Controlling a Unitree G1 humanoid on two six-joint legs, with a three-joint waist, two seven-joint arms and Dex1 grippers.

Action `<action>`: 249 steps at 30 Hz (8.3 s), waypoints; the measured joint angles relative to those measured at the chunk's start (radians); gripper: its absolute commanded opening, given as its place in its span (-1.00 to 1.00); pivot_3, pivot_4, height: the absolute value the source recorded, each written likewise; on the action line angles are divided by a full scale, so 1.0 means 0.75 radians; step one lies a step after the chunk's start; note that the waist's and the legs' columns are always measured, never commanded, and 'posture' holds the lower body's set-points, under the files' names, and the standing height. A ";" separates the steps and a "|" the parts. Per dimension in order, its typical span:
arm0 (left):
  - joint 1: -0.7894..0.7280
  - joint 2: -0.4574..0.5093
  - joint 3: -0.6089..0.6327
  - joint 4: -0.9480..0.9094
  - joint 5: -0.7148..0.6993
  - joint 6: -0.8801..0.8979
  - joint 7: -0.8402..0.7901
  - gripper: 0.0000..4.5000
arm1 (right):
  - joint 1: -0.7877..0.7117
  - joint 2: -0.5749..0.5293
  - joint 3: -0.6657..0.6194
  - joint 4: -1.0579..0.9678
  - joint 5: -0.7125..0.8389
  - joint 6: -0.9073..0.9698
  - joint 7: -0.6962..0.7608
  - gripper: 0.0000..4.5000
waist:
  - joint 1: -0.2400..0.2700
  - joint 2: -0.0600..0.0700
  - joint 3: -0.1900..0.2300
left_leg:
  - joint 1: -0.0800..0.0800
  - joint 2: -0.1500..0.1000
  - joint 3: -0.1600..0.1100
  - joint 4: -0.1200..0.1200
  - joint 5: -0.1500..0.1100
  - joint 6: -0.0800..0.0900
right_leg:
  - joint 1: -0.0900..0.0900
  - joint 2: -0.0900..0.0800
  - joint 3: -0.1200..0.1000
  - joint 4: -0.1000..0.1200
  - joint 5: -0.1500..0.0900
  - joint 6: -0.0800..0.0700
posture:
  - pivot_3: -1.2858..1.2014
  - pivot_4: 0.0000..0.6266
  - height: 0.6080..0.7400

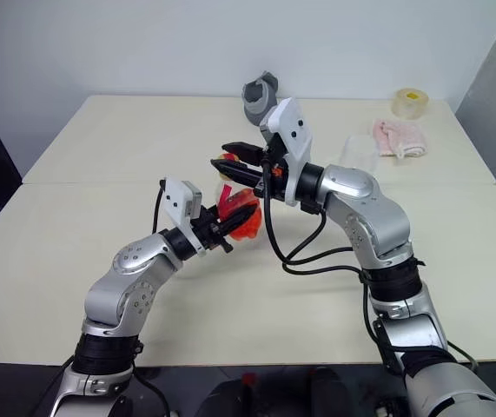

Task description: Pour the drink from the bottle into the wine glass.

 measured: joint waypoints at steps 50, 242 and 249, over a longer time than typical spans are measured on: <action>0.228 0.062 0.007 -0.239 -0.031 0.023 0.017 -0.46 | 0.628 -0.275 -0.206 -0.331 -0.146 0.056 -0.241 -0.48 | 0.032 -0.001 0.000 | 0.000 0.000 0.003 0.000 0.000 0.001 | 0.001 0.001 0.002 -0.001 0.001 -0.001 | 0.03 -0.52 1.00; 0.487 0.196 0.091 -0.465 -0.170 0.032 -0.019 1.00 | 0.223 0.127 -0.315 0.991 -0.460 -0.838 -0.788 0.60 | -0.002 -0.005 -0.003 | 0.005 0.001 0.008 0.000 -0.001 0.003 | 0.002 0.005 0.004 0.005 0.000 -0.001 | 0.03 -0.52 1.00; 0.487 0.195 0.091 -0.465 -0.168 0.030 -0.017 1.00 | 0.223 0.124 -0.316 1.008 -0.459 -0.859 -0.773 -0.52 | -0.002 -0.005 -0.003 | 0.005 0.001 0.008 0.000 -0.001 0.003 | 0.002 0.005 0.004 0.006 0.000 -0.001 | 0.03 -0.52 1.00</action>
